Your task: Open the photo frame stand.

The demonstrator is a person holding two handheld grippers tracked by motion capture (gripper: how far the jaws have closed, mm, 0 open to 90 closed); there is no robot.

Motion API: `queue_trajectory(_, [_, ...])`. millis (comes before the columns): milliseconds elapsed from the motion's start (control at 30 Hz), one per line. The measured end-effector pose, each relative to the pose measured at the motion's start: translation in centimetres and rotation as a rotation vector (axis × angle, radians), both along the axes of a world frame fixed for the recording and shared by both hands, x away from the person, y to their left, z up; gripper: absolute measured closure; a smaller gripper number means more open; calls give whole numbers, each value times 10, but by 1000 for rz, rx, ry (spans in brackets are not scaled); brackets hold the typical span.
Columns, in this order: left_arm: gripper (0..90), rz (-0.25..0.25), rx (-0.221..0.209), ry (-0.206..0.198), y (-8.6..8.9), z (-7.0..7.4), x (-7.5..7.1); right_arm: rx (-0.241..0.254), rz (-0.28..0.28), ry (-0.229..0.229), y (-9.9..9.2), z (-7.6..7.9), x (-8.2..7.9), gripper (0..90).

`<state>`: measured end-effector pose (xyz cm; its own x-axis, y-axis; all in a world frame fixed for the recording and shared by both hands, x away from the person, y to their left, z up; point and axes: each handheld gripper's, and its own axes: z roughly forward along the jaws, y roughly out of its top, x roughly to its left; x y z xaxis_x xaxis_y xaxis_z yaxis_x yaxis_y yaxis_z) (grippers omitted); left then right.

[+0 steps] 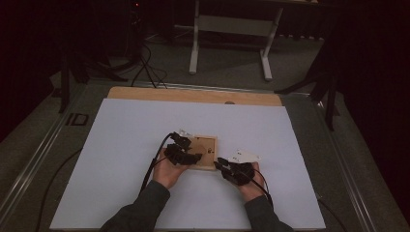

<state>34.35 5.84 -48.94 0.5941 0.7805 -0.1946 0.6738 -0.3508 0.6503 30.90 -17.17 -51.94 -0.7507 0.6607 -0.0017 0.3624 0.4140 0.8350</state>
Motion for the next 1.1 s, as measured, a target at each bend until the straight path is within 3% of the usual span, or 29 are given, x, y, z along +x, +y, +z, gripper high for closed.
queue_trajectory(433, [542, -26, 40, -113, -2, 2, -18, 40, -27, -9, -10, 10, 2, 716])
queue_trajectory(700, [542, -33, 37, -169, 0, -3, -27, 61, -35, -13, -14, 17, 2, 707])
queue_trajectory(833, [542, -40, 46, -217, 1, -4, -35, 66, -38, -8, -14, 18, 2, 702])
queue_trajectory(900, [542, -40, 46, -217, 1, -4, -35, 67, -38, -8, -14, 18, 2, 702])
queue_trajectory(933, [542, -43, 58, -242, 0, -5, -39, 67, -38, -8, -14, 18, 2, 701])
queue_trajectory(1100, [541, -51, 85, -294, -1, -6, -47, 91, -45, -2, -16, 22, 2, 683])
